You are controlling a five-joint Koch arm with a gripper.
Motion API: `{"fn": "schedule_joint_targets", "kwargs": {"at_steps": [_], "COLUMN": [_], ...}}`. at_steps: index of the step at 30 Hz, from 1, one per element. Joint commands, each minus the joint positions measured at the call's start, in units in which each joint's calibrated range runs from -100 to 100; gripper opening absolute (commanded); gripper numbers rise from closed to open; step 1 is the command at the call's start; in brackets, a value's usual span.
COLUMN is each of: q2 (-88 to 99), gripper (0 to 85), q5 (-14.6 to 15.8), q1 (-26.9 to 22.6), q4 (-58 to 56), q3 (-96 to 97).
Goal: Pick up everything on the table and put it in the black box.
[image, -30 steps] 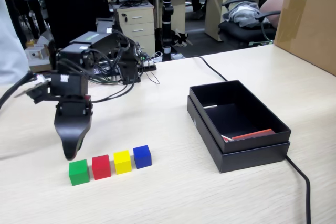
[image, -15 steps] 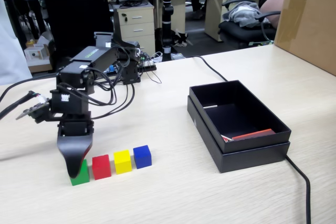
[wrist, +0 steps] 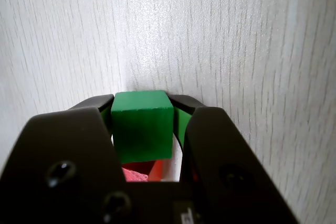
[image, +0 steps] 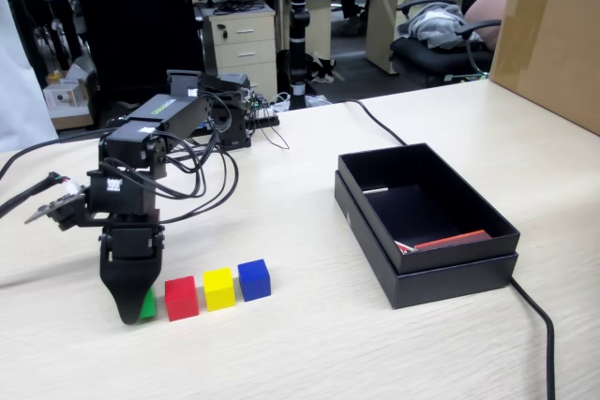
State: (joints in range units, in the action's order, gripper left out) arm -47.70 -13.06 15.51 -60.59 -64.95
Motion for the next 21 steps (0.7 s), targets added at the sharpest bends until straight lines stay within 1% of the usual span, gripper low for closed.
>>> {"fn": "schedule_joint_targets", "kwargs": {"at_steps": [1,6,10,11,15,17,18,21], "q2": [13.68,39.04,58.09,65.77,74.72,75.41,74.72,69.56], "gripper": [7.8,8.0,8.0,8.0,8.1,8.1,8.1,8.2], "q5": [-0.05,0.59,2.54,4.3,9.38,11.92,14.21,17.05], "q1": [0.68,0.24,-3.03,-5.86,-13.24,-17.29,-21.29,-26.18], "q4": [-0.19,-0.28,-1.92,-2.35,-2.35,-2.35,-2.35,-2.35], "q3": [1.12,15.45,28.59,35.12,44.19,45.82,46.09,43.91]}}
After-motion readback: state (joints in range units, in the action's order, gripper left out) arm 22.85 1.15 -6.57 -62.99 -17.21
